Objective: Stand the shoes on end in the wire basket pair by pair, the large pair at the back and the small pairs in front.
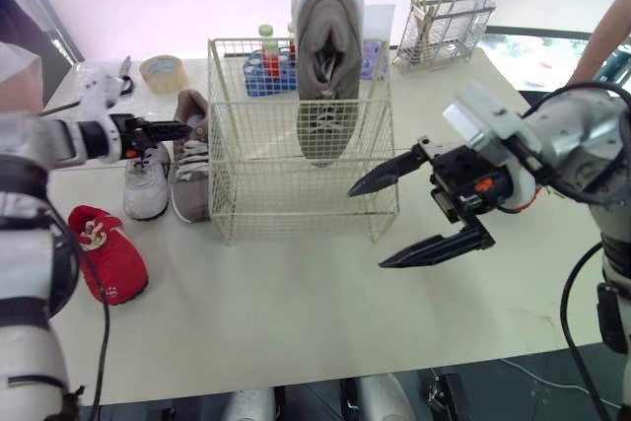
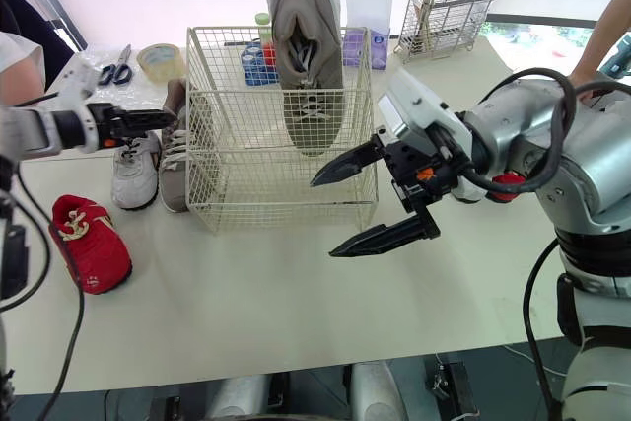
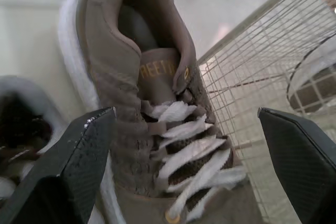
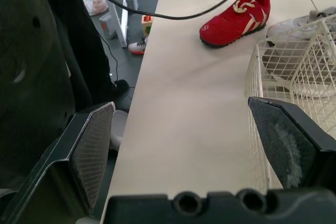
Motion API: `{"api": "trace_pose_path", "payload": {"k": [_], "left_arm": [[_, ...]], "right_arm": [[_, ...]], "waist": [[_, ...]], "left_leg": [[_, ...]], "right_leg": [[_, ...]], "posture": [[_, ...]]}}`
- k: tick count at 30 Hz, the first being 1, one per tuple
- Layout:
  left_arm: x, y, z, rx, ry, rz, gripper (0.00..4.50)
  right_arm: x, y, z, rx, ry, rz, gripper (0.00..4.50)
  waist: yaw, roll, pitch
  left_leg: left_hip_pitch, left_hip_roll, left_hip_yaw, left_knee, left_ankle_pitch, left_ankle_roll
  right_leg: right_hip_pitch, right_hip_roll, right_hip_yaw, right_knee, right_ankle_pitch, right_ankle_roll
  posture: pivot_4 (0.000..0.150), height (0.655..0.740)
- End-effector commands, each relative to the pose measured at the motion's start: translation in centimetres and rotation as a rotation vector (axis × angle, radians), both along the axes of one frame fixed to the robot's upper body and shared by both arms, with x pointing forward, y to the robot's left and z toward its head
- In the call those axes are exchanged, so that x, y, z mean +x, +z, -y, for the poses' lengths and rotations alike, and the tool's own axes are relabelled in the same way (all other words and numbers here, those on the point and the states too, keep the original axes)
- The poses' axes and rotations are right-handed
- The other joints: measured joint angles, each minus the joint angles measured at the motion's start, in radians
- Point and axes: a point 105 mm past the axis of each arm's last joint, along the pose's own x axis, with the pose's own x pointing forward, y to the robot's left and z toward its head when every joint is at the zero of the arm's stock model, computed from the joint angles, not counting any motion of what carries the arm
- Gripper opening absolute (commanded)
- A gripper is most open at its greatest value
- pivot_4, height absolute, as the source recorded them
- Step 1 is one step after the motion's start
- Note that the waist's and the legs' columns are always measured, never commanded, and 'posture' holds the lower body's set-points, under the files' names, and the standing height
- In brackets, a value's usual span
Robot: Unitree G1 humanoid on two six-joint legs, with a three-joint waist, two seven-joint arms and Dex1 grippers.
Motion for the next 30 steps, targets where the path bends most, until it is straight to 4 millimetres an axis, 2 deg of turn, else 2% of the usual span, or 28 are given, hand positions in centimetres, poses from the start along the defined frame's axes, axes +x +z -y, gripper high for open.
{"api": "trace_pose_path", "payload": {"k": [1,5,13,22,25,30], "left_arm": [[0.7,0.5,-0.9,0.047,0.046,0.046,4.50],[1.4,-0.1,-0.9,0.063,0.105,0.048,4.50],[1.0,0.0,-1.3,0.047,0.089,0.035,4.50],[1.8,-3.7,0.9,0.054,0.087,-0.037,4.50],[2.2,-4.3,1.2,0.044,0.115,-0.030,3.59],[2.5,-4.3,1.6,0.019,0.124,-0.018,1.18]], "right_arm": [[-0.5,0.9,0.3,0.022,-0.016,0.058,4.45],[-0.6,1.4,0.2,0.050,-0.034,0.062,4.45],[-0.5,1.6,0.6,0.066,-0.081,0.070,4.45],[-0.3,2.4,0.6,0.100,-0.071,0.086,4.45],[-0.2,2.6,0.6,0.098,-0.071,0.093,4.50],[-0.1,2.7,0.5,0.092,-0.078,0.098,4.50]], "waist": [[0.000,0.000,0.000],[0.005,0.000,0.000],[0.003,-0.001,0.000],[0.007,-0.001,0.000],[0.010,-0.001,0.000],[0.026,-0.001,0.000]], "left_leg": [[0.000,0.000,0.001,0.000,0.000,0.000],[0.000,0.000,0.000,0.001,-0.001,0.001],[0.001,-0.001,0.000,0.002,-0.001,0.001],[0.001,-0.001,-0.001,0.002,-0.001,0.001],[0.001,-0.001,-0.001,0.002,-0.001,0.001],[0.001,-0.001,-0.002,0.004,0.000,0.001]], "right_leg": [[-0.001,-0.001,0.000,0.001,0.000,0.000],[-0.001,-0.003,0.000,0.000,0.000,0.000],[-0.001,-0.004,0.000,0.005,0.000,0.000],[-0.001,-0.005,0.000,0.006,0.000,0.000],[-0.001,-0.006,0.000,0.006,0.000,0.000],[0.000,-0.006,0.000,0.007,0.000,0.000]], "posture": [[0.150,0.7400],[0.150,0.7400],[0.150,0.7400],[0.150,0.7400],[0.150,0.7400],[0.150,0.7400]]}}
